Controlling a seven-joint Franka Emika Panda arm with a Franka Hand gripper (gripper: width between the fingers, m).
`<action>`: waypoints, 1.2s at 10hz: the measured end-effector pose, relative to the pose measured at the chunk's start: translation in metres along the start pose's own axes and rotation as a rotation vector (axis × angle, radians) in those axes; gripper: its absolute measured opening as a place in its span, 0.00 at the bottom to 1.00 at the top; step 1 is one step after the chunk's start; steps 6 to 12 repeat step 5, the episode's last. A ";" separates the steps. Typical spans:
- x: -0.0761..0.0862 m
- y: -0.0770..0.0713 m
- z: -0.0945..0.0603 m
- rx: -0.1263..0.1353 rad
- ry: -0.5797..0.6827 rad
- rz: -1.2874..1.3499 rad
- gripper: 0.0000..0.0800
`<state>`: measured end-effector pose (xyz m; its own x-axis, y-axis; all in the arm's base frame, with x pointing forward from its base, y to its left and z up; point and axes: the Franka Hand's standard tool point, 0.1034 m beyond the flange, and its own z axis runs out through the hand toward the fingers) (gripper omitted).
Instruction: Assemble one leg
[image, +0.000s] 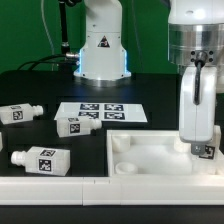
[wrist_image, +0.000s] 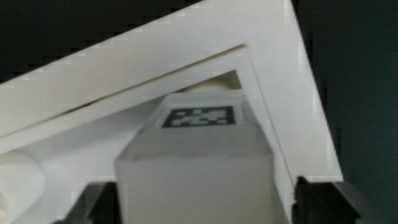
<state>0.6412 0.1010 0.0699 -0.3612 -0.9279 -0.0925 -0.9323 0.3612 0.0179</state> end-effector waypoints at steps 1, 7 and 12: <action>-0.008 0.001 -0.011 0.010 -0.013 -0.014 0.71; -0.013 -0.003 -0.048 0.039 -0.068 -0.032 0.81; -0.013 -0.003 -0.048 0.039 -0.068 -0.032 0.81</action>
Offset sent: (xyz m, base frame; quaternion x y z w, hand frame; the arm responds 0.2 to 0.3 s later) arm 0.0041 -0.0009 0.0423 -0.0083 -0.0893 0.0248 0.9957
